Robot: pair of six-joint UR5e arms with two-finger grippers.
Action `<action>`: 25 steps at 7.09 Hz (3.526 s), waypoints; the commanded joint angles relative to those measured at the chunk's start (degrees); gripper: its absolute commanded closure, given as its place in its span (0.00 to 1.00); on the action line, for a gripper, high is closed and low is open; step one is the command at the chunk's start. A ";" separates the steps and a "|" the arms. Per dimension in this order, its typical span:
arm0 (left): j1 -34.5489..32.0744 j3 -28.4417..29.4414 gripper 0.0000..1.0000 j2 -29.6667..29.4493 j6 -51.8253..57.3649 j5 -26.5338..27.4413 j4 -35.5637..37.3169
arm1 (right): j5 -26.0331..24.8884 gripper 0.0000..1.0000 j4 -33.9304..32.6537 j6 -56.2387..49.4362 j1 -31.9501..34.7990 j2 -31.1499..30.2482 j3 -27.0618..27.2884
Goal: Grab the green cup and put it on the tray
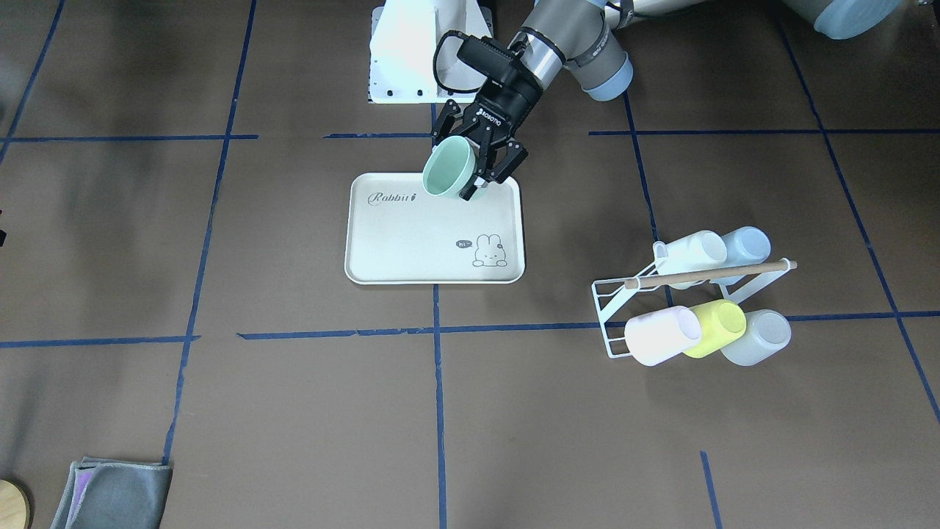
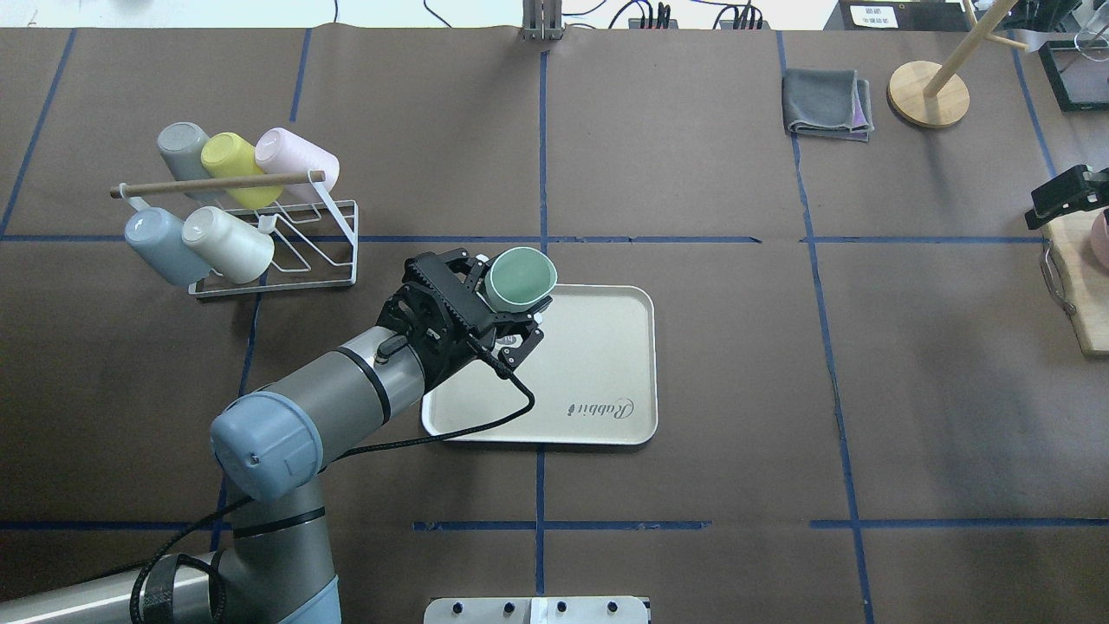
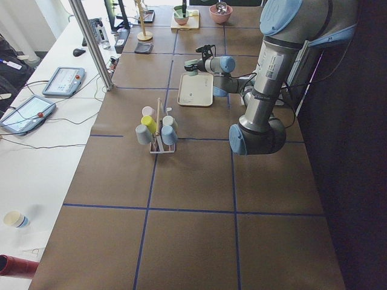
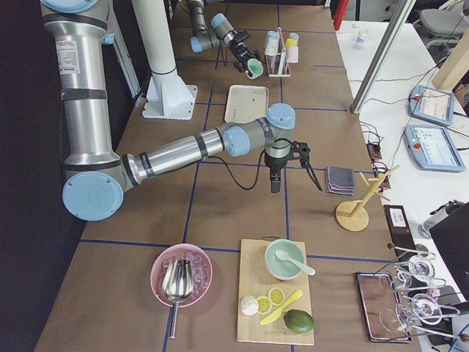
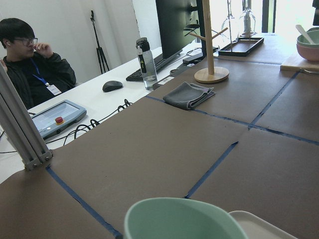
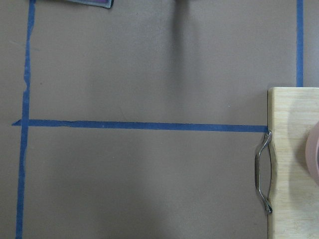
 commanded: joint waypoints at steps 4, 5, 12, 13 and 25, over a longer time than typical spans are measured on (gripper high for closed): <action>0.99 18.77 0.69 -5.59 -9.80 0.04 -22.26 | 0.00 0.00 0.00 0.08 0.00 0.00 -0.05; 1.52 20.10 0.69 -6.04 -12.09 0.04 -22.81 | -0.09 0.00 0.00 -0.01 0.00 0.00 -0.05; 2.05 24.85 0.60 -8.23 -12.03 0.48 -22.64 | -0.09 0.00 0.00 -0.01 0.00 0.00 -0.58; 2.05 24.86 0.51 -8.24 -12.03 0.57 -22.64 | -0.09 0.00 0.00 -0.01 0.00 0.00 -0.67; 2.05 24.86 0.13 -8.06 -11.94 0.57 -22.64 | -0.09 0.00 0.00 -0.01 0.00 0.00 -0.67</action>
